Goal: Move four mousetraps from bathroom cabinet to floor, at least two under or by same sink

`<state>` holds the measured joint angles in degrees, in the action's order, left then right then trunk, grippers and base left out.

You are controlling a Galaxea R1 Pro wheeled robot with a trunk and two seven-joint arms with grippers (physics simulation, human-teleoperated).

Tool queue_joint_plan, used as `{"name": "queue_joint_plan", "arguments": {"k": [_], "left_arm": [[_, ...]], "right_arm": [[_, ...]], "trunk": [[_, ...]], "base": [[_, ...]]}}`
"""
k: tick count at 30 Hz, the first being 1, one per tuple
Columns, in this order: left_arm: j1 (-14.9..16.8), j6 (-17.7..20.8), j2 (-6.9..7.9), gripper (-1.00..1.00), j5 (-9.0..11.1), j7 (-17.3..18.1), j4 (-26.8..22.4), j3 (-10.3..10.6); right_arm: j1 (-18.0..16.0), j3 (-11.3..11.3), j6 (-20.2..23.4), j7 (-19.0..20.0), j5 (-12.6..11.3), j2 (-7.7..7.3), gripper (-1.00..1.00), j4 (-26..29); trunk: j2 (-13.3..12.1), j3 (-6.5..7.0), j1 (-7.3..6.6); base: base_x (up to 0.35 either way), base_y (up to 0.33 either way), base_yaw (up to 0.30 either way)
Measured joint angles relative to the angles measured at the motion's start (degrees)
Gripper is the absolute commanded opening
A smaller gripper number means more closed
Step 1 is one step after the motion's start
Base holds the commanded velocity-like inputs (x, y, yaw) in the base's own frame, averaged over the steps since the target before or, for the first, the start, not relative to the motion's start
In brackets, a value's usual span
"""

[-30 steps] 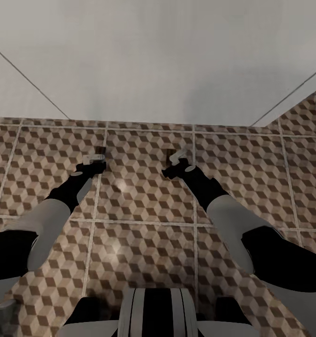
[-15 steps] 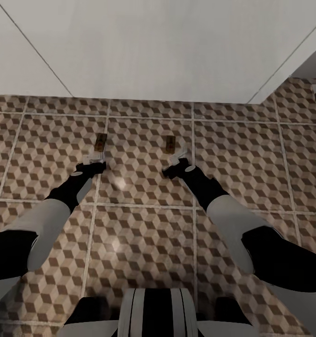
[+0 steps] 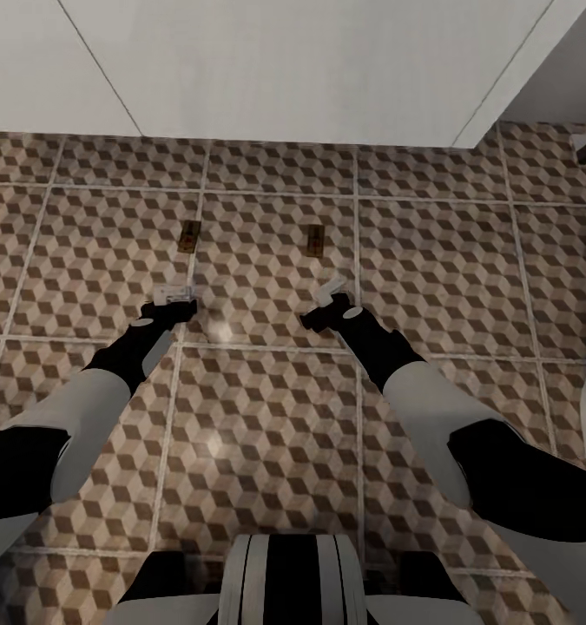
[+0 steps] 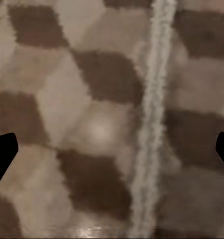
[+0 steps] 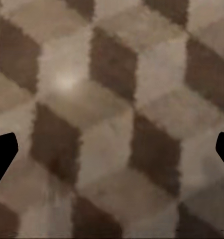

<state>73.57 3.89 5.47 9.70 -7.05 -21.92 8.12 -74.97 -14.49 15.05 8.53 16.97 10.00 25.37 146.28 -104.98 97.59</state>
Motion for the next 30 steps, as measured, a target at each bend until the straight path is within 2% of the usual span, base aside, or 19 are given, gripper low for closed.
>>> {"name": "queue_joint_plan", "arguments": {"k": [14, 23, 30], "left_arm": [[0.0, 0.0, 0.00, 1.00, 0.0, 0.0, 0.0, 0.0], [0.0, 0.0, 0.00, 1.00, 0.0, 0.1, -0.1, 0.0], [0.0, 0.0, 0.14, 1.00, 0.0, -0.1, -1.9, 0.0]], "right_arm": [[0.0, 0.0, -0.1, 0.0, 0.0, 0.00, 1.00, 0.0], [0.0, 0.0, -0.2, 0.1, 0.0, 0.00, 1.00, 0.0], [0.0, 0.0, -0.2, 1.6, 0.1, 0.00, 1.00, 0.1]], "trunk": [[0.0, 0.00, 0.00], [0.0, 0.00, -0.03], [0.0, 0.00, -0.03]], "base": [[-0.300, 0.000, 0.000], [-0.064, 0.000, 0.000], [-0.008, 0.000, 0.000]]}}
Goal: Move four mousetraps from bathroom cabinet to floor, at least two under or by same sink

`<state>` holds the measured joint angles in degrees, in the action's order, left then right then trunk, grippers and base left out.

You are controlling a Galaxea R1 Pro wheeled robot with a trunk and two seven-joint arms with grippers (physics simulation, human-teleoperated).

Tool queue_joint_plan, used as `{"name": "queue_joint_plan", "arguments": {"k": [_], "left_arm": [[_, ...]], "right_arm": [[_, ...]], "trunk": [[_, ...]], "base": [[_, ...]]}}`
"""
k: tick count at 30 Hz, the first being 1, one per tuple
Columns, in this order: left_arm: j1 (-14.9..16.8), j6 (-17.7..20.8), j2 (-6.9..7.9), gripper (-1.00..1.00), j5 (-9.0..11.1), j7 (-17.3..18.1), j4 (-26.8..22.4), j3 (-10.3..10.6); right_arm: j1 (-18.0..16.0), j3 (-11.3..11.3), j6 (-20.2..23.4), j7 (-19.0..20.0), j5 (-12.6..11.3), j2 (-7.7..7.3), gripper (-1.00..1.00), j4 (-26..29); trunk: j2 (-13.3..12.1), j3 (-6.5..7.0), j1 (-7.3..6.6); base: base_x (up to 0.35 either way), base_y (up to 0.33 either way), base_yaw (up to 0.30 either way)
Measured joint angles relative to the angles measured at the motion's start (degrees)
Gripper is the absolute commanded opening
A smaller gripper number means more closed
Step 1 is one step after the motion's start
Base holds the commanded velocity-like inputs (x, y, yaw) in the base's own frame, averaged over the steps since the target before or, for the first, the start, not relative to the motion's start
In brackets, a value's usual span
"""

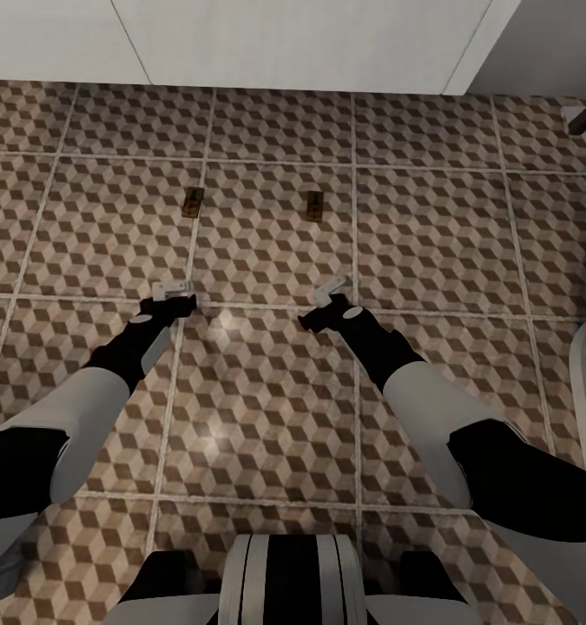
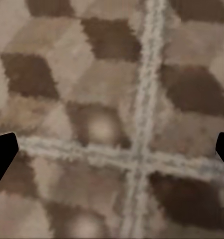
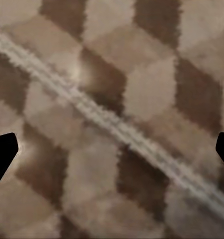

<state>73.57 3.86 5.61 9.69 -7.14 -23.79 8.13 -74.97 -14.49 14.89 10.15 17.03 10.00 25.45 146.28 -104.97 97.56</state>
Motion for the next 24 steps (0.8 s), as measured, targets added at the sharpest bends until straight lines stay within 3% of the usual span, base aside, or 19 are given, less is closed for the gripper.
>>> {"name": "queue_joint_plan", "arguments": {"k": [19, 24], "left_arm": [[0.0, 0.4, 0.25, 1.00, 0.1, -0.2, -3.1, 0.0], [0.0, 0.5, 0.25, 1.00, 0.0, -0.2, -3.2, 0.0]], "right_arm": [[0.0, 0.0, 0.0, 1.5, 0.1, 0.00, 1.00, 0.0], [0.0, 0.0, 0.0, 1.5, 0.1, 0.00, 1.00, 0.2]], "trunk": [[0.0, 0.00, 0.00], [-0.1, 1.10, -0.13]], "base": [[0.000, 0.000, 0.000], [0.000, 0.000, 0.000]]}}
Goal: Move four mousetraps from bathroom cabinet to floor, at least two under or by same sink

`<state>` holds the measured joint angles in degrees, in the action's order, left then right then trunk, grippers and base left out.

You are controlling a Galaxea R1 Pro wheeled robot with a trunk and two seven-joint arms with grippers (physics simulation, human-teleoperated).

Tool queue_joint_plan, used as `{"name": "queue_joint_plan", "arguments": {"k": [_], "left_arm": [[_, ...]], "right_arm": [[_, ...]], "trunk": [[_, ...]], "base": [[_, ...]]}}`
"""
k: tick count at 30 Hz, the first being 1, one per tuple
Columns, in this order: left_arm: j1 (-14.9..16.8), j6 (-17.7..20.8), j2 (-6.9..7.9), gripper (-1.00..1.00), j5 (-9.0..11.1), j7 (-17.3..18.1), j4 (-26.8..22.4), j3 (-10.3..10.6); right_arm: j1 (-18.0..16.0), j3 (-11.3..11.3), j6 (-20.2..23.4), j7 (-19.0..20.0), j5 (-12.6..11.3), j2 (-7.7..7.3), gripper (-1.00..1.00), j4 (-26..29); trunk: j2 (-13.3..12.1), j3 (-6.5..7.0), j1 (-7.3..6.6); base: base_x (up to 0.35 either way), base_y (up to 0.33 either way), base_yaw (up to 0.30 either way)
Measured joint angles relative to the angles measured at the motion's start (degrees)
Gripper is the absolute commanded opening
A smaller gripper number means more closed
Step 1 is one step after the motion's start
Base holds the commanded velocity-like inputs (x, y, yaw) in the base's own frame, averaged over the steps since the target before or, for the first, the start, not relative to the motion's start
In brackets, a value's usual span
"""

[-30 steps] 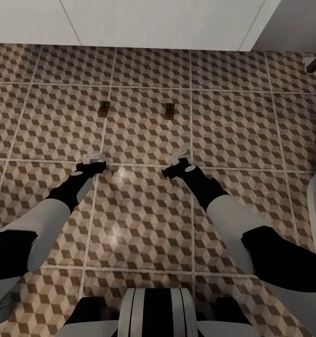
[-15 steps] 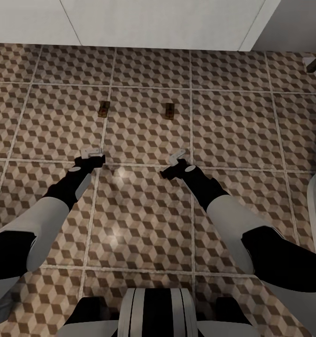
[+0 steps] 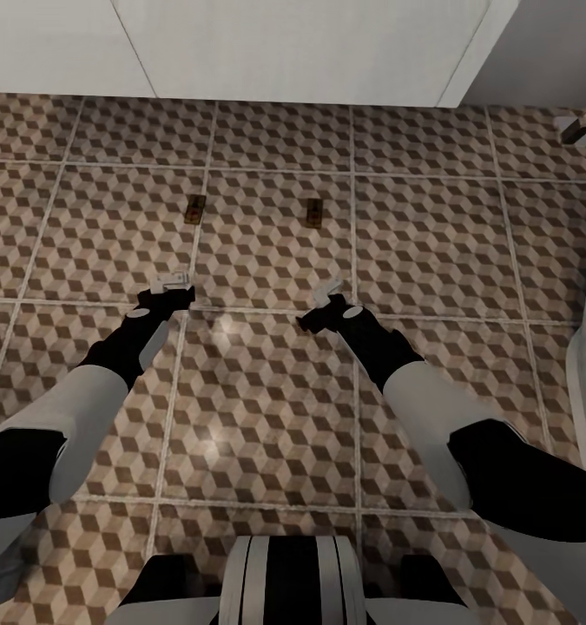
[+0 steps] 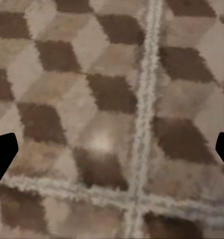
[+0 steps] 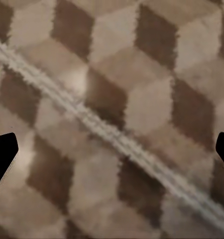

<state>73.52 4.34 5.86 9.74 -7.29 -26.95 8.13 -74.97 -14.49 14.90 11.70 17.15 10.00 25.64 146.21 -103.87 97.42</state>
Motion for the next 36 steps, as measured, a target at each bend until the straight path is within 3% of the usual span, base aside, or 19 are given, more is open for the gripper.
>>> {"name": "queue_joint_plan", "arguments": {"k": [24, 36], "left_arm": [[0.0, 0.1, 0.01, 1.00, 0.0, 0.0, 0.3, 0.0], [-0.2, 0.0, -0.04, 1.00, 0.0, 0.0, 3.3, 0.0]], "right_arm": [[0.0, 0.0, 0.0, -0.1, 0.0, 0.00, 1.00, 1.8], [0.1, -0.1, 0.0, 0.1, -0.1, 0.00, 1.00, 1.4]], "trunk": [[-0.3, 5.32, -0.62], [-0.5, 7.98, -0.93]], "base": [[0.000, 0.000, 0.000], [0.000, 0.000, 0.000]]}}
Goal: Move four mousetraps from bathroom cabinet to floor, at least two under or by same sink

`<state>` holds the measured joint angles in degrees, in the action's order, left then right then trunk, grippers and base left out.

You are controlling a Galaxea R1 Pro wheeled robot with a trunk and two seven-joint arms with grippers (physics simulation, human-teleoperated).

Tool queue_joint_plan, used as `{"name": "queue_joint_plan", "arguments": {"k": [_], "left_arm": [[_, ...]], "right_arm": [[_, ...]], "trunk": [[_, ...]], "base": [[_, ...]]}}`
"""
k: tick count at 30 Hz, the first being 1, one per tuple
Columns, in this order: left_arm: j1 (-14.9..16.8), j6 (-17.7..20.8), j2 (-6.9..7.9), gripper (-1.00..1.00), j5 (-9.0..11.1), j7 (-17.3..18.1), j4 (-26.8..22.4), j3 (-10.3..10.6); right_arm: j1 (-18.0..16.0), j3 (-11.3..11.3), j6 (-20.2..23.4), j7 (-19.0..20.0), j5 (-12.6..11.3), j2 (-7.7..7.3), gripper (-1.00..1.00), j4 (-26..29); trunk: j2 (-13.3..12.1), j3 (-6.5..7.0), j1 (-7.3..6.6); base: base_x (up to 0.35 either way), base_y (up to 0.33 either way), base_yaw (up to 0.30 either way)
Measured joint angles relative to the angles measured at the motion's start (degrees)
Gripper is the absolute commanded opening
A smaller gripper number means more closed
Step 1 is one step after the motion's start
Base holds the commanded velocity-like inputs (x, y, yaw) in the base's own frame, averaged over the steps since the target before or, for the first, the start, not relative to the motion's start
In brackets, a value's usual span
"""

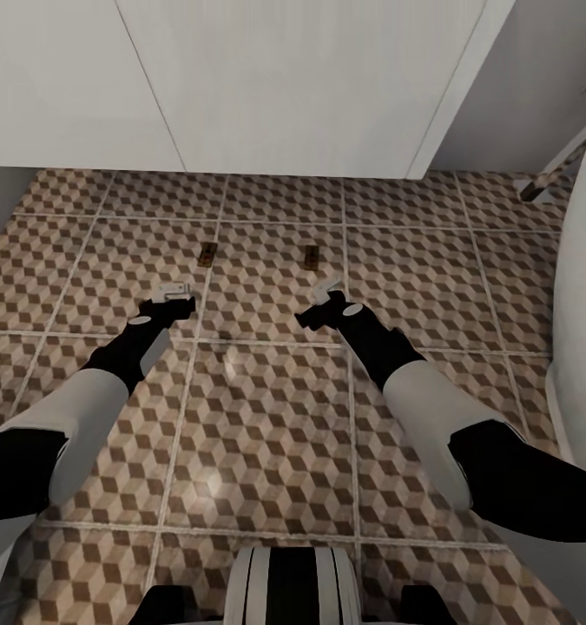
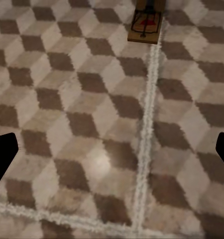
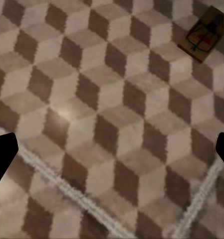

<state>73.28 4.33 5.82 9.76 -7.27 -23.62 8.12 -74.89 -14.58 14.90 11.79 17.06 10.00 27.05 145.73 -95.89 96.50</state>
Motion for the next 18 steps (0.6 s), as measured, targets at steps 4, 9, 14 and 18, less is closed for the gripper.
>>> {"name": "queue_joint_plan", "arguments": {"k": [4, 9, 14, 18], "left_arm": [[-0.3, -0.2, 0.00, 1.00, 0.0, 0.0, 0.8, 0.0], [-1.2, -0.4, 0.00, 1.00, -0.1, 0.0, 1.1, 0.0], [-2.7, -0.5, 0.01, 1.00, -0.1, 0.1, 1.2, 0.0], [-3.6, -0.6, 0.00, 1.00, 0.0, 0.1, 1.1, 0.0]], "right_arm": [[0.0, 0.0, -0.1, 0.0, 0.0, 0.00, 1.00, -0.3], [0.1, 0.0, -0.1, 0.0, 0.0, 0.00, 1.00, -0.5], [0.3, 0.0, -1.0, 0.0, 0.0, 0.00, 1.00, -0.8], [0.4, 0.0, -2.7, 0.0, 0.0, 0.00, 1.00, -1.5]], "trunk": [[-0.1, 0.89, -0.10], [-0.1, 1.99, -0.23], [-0.2, 3.10, -0.36], [-0.2, 3.99, -0.46]], "base": [[0.000, 0.000, 0.000], [0.000, 0.000, 0.000], [0.000, 0.000, 0.000], [0.000, 0.000, 0.000]]}}
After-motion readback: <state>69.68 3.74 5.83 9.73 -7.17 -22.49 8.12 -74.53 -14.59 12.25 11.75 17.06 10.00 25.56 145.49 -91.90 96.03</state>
